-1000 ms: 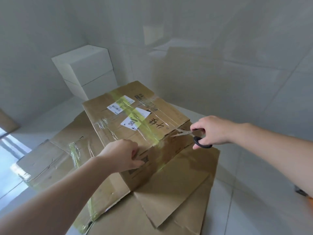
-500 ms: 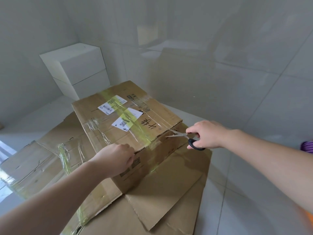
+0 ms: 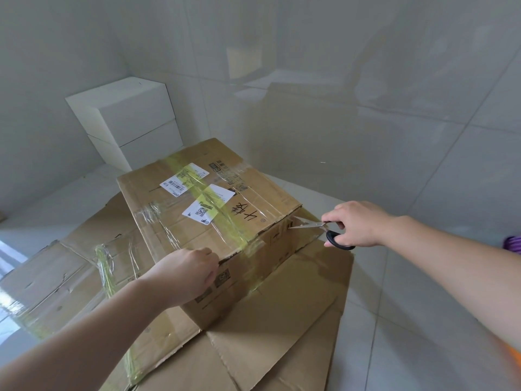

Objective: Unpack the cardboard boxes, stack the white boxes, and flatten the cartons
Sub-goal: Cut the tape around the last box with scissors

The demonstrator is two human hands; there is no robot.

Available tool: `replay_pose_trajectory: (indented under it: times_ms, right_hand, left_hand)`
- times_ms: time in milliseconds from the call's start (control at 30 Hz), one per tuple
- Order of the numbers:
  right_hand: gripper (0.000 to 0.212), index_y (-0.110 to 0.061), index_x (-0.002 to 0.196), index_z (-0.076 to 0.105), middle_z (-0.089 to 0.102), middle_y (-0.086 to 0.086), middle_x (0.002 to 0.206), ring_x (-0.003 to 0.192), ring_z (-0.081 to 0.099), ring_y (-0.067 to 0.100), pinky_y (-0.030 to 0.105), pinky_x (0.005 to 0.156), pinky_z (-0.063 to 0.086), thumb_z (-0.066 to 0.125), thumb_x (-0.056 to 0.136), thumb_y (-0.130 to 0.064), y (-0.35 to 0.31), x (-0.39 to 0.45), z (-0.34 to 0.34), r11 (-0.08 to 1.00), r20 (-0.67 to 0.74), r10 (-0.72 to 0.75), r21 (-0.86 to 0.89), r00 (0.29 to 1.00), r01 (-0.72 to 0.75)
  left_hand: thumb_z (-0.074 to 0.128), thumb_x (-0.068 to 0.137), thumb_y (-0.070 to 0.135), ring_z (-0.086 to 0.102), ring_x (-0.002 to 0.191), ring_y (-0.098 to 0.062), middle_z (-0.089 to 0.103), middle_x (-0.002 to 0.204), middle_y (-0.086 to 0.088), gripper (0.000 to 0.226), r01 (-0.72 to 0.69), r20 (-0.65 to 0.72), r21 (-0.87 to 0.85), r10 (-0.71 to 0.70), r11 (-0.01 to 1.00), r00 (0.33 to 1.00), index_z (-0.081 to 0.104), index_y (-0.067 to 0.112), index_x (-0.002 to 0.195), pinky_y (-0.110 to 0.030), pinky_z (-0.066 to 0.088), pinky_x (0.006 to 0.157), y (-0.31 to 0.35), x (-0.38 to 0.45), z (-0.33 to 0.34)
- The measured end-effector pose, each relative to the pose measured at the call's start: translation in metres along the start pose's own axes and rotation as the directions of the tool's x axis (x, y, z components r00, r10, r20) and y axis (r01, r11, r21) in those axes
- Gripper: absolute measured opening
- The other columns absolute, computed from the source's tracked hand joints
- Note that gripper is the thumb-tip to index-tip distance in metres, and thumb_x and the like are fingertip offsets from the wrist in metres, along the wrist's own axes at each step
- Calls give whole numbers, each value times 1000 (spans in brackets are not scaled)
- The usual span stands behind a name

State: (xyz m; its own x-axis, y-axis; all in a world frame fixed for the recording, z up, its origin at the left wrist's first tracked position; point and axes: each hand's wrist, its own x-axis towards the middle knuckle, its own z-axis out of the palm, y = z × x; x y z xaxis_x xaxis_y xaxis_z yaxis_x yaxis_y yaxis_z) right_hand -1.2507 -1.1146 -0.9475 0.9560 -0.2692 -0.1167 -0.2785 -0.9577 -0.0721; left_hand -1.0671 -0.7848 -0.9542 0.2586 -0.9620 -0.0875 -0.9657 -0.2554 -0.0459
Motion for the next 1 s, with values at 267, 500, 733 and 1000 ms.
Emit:
replay_pose_trajectory:
  times_ms: [267, 500, 733, 1000]
  right_hand:
    - [50, -39, 111, 60, 46, -15, 71, 67, 44, 1, 19, 53, 25, 61, 70, -68, 4, -1, 1, 1000, -66, 12, -11, 998, -12]
    - [46, -39, 109, 60, 45, -15, 72, 67, 43, 2, 20, 53, 27, 62, 71, -65, 2, -1, 5, 1000, -37, 29, 0, 999, -29]
    - [51, -40, 117, 59, 44, -17, 72, 71, 44, 10, 18, 53, 23, 59, 73, -67, -7, -4, 7, 999, -54, -13, -40, 998, 11]
    - [53, -41, 119, 58, 38, -17, 70, 75, 44, 12, 25, 60, 27, 55, 74, -69, -24, -5, 15, 998, -62, -28, -61, 998, 25]
  left_hand:
    - [55, 91, 12, 52, 50, -25, 52, 66, -3, 22, -68, -149, -96, 53, 993, 987, 56, 8, 69, -33, 48, 49, 0, -7, -3]
    - [62, 87, 10, 49, 43, -25, 51, 60, -3, 24, -109, -220, -106, 84, 988, 972, 55, 8, 64, -29, 45, 40, -1, -8, -3]
    - [60, 87, 8, 49, 43, -24, 50, 60, -2, 23, -122, -218, -136, 90, 983, 972, 54, 9, 64, -31, 46, 42, -3, -9, -3]
    - [55, 91, 12, 50, 47, -25, 50, 64, -2, 24, -103, -200, -143, 73, 984, 977, 55, 8, 68, -34, 47, 46, -3, -9, -2]
